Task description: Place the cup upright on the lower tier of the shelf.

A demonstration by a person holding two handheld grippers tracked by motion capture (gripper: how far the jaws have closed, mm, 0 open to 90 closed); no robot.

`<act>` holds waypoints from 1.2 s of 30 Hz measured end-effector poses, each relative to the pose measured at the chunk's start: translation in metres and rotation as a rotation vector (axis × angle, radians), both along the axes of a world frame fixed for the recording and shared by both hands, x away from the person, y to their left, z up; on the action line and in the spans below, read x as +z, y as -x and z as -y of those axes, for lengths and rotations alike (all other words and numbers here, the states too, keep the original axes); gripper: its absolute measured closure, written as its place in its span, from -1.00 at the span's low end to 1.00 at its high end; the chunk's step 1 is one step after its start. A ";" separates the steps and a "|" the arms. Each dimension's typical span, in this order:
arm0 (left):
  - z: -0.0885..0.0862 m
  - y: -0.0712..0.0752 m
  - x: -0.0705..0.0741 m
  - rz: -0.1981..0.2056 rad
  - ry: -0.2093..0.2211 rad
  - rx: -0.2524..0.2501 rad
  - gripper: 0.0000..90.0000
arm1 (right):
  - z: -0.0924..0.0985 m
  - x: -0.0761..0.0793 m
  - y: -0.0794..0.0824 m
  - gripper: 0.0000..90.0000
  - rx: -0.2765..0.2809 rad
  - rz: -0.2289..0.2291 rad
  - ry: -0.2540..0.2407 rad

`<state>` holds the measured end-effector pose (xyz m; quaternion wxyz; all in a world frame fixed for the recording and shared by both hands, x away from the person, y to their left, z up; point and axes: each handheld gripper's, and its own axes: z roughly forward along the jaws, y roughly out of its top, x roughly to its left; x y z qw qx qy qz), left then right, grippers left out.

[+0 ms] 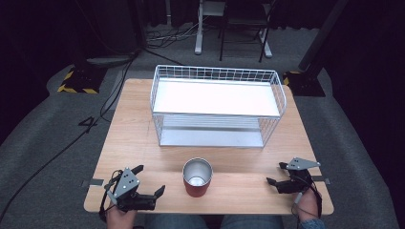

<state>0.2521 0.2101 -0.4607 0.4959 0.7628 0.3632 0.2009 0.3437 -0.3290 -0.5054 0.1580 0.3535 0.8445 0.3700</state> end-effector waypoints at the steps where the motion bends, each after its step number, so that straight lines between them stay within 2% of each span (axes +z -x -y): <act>1: 0.002 0.002 0.000 0.004 0.021 -0.019 -1.00 | 0.000 0.000 0.000 -0.69 0.000 0.000 0.000; 3: 0.004 0.003 0.000 0.007 0.032 -0.029 -1.00 | 0.000 0.000 0.000 -0.69 0.000 0.001 0.001; 4: 0.007 0.005 0.000 0.025 0.050 -0.060 -1.00 | 0.000 0.000 0.000 -0.69 0.001 0.000 0.001; 8: 0.015 0.008 0.001 0.054 0.054 -0.099 -1.00 | 0.000 0.000 0.000 -0.69 0.001 0.001 0.002; 16: 0.030 0.006 -0.003 0.038 0.091 -0.120 -1.00 | -0.001 0.000 0.001 -0.69 0.004 0.006 0.007; 21: 0.039 0.006 -0.003 0.044 0.086 -0.143 -1.00 | -0.001 0.000 0.000 -0.74 0.007 0.000 0.005; 24: 0.047 0.004 -0.005 0.029 0.096 -0.163 -1.00 | -0.001 0.000 0.001 -0.77 0.015 0.004 0.011; 33: 0.063 -0.003 -0.010 0.021 0.096 -0.174 -1.00 | -0.002 0.000 0.001 -0.83 0.020 0.004 0.021; 36: 0.076 -0.005 -0.015 0.037 0.068 -0.176 -1.00 | -0.003 0.000 0.001 -0.84 0.021 0.006 0.023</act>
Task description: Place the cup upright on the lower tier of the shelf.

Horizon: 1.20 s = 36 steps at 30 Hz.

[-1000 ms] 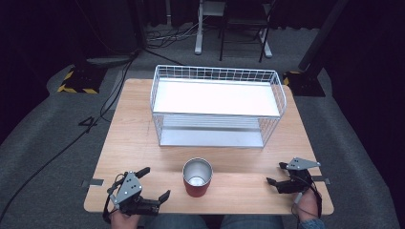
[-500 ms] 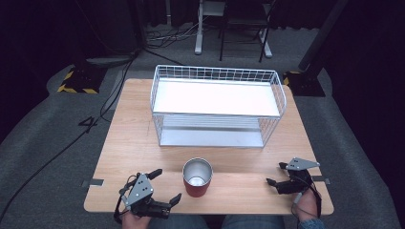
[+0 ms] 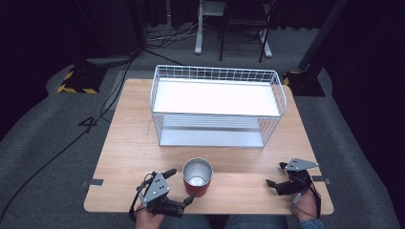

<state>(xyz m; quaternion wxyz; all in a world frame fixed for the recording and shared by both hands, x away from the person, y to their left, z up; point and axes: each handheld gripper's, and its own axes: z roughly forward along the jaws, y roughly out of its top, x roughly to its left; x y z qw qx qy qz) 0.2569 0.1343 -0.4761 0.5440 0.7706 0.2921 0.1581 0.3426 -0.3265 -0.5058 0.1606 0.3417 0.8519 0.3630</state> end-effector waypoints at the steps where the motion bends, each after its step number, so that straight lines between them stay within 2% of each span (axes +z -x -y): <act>1: 0.000 0.000 0.000 0.000 0.000 0.000 -1.00 | 0.000 0.000 0.000 -0.84 0.000 0.000 0.000; 2: 0.007 -0.002 -0.003 0.000 -0.017 0.017 -1.00 | 0.000 0.000 0.000 -0.85 0.003 0.002 0.000; 5: 0.013 -0.004 -0.007 -0.013 -0.017 0.013 -1.00 | 0.000 0.000 0.000 -0.85 0.004 0.001 0.000; 6: 0.018 -0.005 -0.008 -0.005 -0.041 0.044 -1.00 | 0.000 0.000 0.000 -0.85 0.003 0.002 0.002; 8: 0.020 -0.006 -0.009 -0.007 -0.056 0.063 -1.00 | 0.000 0.000 0.000 -0.85 0.003 0.002 0.001; 14: 0.028 -0.007 -0.014 0.000 -0.081 0.056 -0.90 | -0.001 0.000 0.000 -0.87 0.010 0.002 0.004; 18: 0.033 -0.010 -0.018 -0.014 -0.075 0.054 -0.82 | -0.001 0.000 0.000 -0.87 0.010 0.002 0.004; 21: 0.035 -0.012 -0.019 -0.026 -0.078 0.058 -0.88 | -0.001 0.000 0.000 -0.87 0.011 0.001 0.004; 22: 0.035 -0.013 -0.020 -0.051 -0.083 0.055 -0.88 | -0.001 0.000 0.000 -0.87 0.012 0.001 0.003; 23: 0.034 -0.012 -0.023 -0.052 -0.068 0.044 -0.73 | -0.001 0.000 0.000 -0.87 0.013 0.002 0.003; 25: 0.034 -0.011 -0.024 -0.046 -0.060 0.041 -0.71 | -0.001 0.000 0.000 -0.87 0.013 0.001 0.003; 36: 0.048 -0.014 -0.024 -0.081 -0.078 0.102 -0.74 | -0.001 0.000 0.001 -0.87 0.017 0.000 0.003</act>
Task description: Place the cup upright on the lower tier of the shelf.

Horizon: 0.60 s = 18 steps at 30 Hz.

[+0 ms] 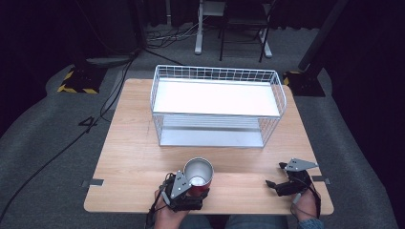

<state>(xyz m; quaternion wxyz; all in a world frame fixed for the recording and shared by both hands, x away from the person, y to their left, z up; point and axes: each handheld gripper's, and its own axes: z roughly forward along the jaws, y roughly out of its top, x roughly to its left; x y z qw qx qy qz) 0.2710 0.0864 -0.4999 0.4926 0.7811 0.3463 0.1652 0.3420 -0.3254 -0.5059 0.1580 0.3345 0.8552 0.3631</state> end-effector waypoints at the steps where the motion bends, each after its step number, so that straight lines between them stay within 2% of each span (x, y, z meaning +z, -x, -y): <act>1: 0.000 0.000 0.000 0.000 0.000 0.000 -0.74 | 0.000 0.000 0.000 -0.87 0.000 0.000 0.000; 7: 0.008 -0.002 0.000 -0.023 -0.013 0.030 -0.73 | 0.000 0.000 0.000 -0.87 -0.001 0.001 0.001; 12: 0.010 -0.001 0.000 -0.005 -0.046 0.038 -0.66 | 0.000 0.000 0.000 -0.87 0.001 0.000 0.000; 18: 0.011 0.001 0.000 0.007 -0.051 0.054 -0.64 | 0.000 0.000 -0.001 -0.88 0.003 -0.005 -0.001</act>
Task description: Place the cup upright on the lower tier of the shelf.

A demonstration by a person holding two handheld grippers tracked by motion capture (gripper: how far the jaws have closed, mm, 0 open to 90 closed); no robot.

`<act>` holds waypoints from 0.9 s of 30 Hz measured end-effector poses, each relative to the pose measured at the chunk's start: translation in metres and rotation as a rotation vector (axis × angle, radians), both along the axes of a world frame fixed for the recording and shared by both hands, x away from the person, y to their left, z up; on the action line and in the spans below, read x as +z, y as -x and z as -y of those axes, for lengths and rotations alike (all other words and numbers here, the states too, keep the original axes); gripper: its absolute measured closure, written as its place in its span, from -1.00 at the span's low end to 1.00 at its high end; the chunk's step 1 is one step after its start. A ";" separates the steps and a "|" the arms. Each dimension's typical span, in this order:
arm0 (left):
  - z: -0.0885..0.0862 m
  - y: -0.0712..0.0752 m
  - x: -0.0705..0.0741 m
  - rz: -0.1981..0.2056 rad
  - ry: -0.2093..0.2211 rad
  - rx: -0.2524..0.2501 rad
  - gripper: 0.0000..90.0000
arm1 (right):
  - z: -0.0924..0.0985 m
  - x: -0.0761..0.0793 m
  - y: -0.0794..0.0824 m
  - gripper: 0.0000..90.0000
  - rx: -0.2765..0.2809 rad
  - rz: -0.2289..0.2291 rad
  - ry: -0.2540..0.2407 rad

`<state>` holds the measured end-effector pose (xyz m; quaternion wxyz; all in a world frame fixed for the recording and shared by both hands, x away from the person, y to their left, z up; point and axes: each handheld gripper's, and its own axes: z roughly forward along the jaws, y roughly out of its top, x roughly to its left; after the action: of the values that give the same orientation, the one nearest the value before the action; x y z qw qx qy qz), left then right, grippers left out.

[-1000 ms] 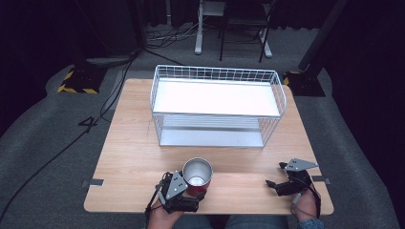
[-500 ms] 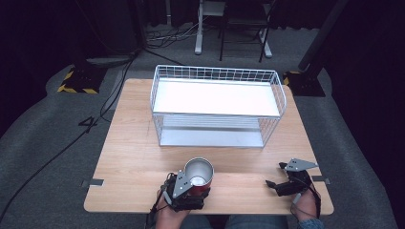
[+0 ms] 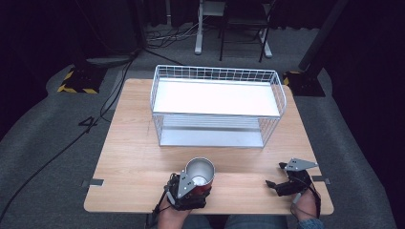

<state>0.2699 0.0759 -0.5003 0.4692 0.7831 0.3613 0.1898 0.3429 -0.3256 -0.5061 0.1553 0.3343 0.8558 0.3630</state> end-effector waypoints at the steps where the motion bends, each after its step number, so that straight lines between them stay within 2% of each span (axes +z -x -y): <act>1: 0.000 0.001 0.000 0.000 0.000 0.007 -0.64 | 0.000 0.000 0.000 -0.89 0.000 -0.001 0.000; 7: -0.001 0.000 0.002 -0.008 -0.004 0.023 -0.63 | 0.000 0.000 0.000 -0.91 0.005 -0.001 0.002; 15: 0.000 -0.004 0.008 -0.007 0.004 0.007 -0.63 | -0.001 0.000 0.001 -0.92 0.006 0.007 0.008; 21: 0.002 -0.015 0.015 -0.031 0.038 0.006 -0.63 | -0.001 0.000 0.002 -0.92 0.005 0.012 0.010; 23: 0.004 -0.020 0.018 -0.043 0.032 0.013 -0.63 | -0.001 0.000 0.002 -0.92 0.005 0.012 0.009; 27: 0.007 -0.028 0.024 -0.018 0.020 0.025 -0.63 | -0.001 0.000 0.002 -0.93 0.008 0.015 0.011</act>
<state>0.2975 0.0691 -0.4767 0.4713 0.7755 0.3772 0.1849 0.3410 -0.3241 -0.5060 0.1621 0.3273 0.8578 0.3615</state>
